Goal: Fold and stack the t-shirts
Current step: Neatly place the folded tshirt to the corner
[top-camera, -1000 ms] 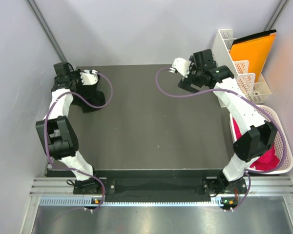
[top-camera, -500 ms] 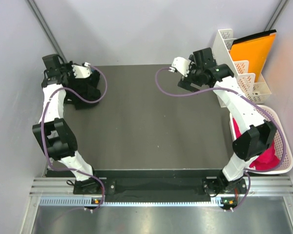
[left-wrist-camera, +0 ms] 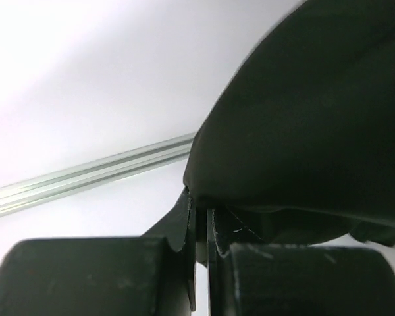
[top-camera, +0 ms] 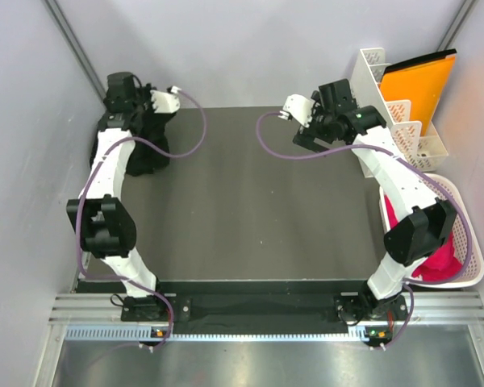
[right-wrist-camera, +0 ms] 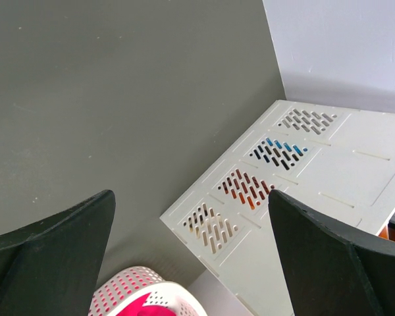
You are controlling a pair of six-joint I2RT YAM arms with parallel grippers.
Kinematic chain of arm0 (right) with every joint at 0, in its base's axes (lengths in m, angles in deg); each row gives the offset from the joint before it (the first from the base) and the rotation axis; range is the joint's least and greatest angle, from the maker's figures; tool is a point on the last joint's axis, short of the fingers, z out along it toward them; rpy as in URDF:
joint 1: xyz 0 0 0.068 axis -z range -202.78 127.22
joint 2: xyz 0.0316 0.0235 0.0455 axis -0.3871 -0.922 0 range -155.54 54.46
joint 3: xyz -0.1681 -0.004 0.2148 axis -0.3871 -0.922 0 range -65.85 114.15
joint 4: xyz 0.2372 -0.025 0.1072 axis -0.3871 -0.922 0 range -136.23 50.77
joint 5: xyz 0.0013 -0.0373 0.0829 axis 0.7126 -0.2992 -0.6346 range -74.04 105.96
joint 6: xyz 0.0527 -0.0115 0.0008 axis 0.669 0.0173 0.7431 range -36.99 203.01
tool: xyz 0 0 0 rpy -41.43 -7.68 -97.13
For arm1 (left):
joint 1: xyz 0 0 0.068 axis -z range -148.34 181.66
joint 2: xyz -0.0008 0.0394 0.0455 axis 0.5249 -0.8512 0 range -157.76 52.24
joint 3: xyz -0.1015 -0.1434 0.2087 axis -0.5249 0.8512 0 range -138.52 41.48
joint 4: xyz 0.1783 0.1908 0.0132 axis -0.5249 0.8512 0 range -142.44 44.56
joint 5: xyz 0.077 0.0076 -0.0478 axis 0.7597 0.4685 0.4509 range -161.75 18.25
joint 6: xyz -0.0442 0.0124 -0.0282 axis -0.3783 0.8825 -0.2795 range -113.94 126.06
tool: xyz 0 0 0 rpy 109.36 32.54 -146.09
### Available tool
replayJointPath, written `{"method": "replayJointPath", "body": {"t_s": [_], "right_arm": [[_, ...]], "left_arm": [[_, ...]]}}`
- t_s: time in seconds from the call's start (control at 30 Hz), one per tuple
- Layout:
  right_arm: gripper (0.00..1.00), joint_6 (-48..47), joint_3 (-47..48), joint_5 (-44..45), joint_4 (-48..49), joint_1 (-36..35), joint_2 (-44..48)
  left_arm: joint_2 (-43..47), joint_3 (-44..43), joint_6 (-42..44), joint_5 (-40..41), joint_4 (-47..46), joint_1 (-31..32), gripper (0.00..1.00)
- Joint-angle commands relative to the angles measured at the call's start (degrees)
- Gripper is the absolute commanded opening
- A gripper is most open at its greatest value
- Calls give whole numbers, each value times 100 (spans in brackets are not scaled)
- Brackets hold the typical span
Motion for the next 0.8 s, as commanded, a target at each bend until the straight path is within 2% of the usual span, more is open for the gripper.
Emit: {"method": "replayJointPath", "body": {"t_s": [0.0,0.13,0.3,0.37,0.5,0.57,0.7,0.77], "right_arm": [[100,113,-5,-109,119,-77,99],[100,113,-120,-127,163,-86,143],[100,139,-146,-197,198,-77,161],[100,156,-164,-215,207,-77,169],[100,165,-252,-250,234,-77,213],[100,157,-287,-250,234,-86,248],[100,174,-366,-294,243,-42,319],[100,192,-401,-311,260,-24,363]], "left_arm": [[-39,-184,194,1357,-1549,326,0],[-249,-191,722,1937,-2841,564,0],[-890,-340,1917,2482,-4371,573,0],[-1206,-402,2399,2510,-5038,546,0],[-1857,-1015,3025,2458,-5795,529,0],[-2270,-1394,3236,2431,-5771,494,0],[-2956,-2701,3641,2264,-5578,397,0],[-3167,-2959,3720,2009,-5420,178,0]]}}
